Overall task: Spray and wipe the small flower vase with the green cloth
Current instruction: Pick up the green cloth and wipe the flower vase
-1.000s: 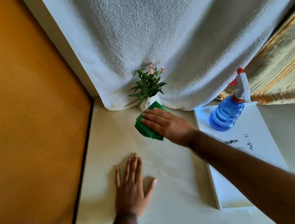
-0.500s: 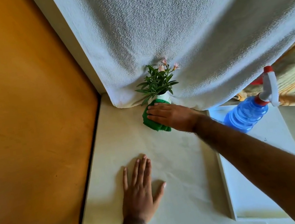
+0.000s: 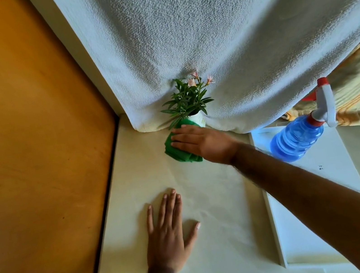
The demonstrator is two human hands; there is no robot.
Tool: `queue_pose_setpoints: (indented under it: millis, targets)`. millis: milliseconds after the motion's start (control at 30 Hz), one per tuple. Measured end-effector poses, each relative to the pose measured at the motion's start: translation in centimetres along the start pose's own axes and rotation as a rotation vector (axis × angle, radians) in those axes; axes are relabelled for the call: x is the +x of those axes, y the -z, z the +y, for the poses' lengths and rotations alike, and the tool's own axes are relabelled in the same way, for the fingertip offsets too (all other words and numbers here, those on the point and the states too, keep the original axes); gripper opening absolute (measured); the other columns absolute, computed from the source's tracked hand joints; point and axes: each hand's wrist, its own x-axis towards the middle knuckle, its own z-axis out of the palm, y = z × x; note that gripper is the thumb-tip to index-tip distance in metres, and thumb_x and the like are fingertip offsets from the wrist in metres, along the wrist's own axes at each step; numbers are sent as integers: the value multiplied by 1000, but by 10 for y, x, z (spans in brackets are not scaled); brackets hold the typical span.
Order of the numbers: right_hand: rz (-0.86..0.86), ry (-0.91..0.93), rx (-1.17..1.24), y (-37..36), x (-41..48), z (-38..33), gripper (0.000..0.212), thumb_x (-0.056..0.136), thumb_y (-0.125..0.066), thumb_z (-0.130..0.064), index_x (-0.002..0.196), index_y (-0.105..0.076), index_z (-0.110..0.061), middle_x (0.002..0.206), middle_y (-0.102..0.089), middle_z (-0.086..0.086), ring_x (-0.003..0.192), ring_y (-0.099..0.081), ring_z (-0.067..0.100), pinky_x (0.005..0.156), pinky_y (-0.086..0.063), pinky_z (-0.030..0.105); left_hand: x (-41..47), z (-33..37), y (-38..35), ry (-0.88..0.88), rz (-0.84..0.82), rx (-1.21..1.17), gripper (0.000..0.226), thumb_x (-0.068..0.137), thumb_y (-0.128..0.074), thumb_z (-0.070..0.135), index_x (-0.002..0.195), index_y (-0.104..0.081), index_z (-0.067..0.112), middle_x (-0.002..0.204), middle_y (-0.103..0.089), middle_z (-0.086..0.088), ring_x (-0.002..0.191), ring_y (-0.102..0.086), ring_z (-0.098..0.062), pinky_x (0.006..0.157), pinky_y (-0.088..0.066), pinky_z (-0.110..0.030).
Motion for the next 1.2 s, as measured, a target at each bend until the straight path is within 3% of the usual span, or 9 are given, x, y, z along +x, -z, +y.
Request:
queue_pose_setpoints:
  millis: [200, 667, 933, 1033, 1200]
  targets:
    - [-13, 2, 7, 4, -4, 19, 38, 87, -71, 12, 124, -67, 7, 130, -66, 26, 126, -59, 43, 110, -42, 56, 1, -1, -1, 0, -17, 4, 91, 99, -35, 75, 166, -21, 16, 176, -21, -3, 162, -21, -23, 126, -28, -64]
    - [-58, -202, 245, -28, -31, -2, 44, 82, -68, 18, 125, -66, 8, 132, -64, 26, 128, -56, 45, 107, -45, 59, 1, -1, -1, 1, -29, 10, 91, 99, -36, 75, 166, -21, 16, 176, -21, -2, 162, -22, -22, 126, -29, -64]
    - [80, -27, 94, 2, 3, 4, 32, 93, -64, 10, 124, -68, 5, 128, -67, 24, 127, -58, 42, 111, -43, 53, 0, 0, 1, 7, -39, 6, 90, 99, -37, 73, 166, -22, 15, 176, -23, -3, 161, -23, -23, 124, -32, -65]
    - [5, -9, 63, 6, 10, 17, 35, 86, -69, 14, 120, -70, 6, 125, -68, 27, 122, -61, 45, 107, -46, 54, 0, 0, 1, 6, -42, 9, 90, 99, -35, 74, 166, -21, 16, 176, -22, -4, 162, -23, -23, 124, -32, -65]
    - [-141, -36, 101, -9, 6, 21, 46, 79, -65, 18, 123, -68, 7, 131, -64, 28, 130, -55, 44, 115, -37, 54, 1, 0, 0, -1, -26, 14, 89, 99, -34, 73, 166, -23, 15, 176, -24, -4, 161, -24, -23, 124, -31, -66]
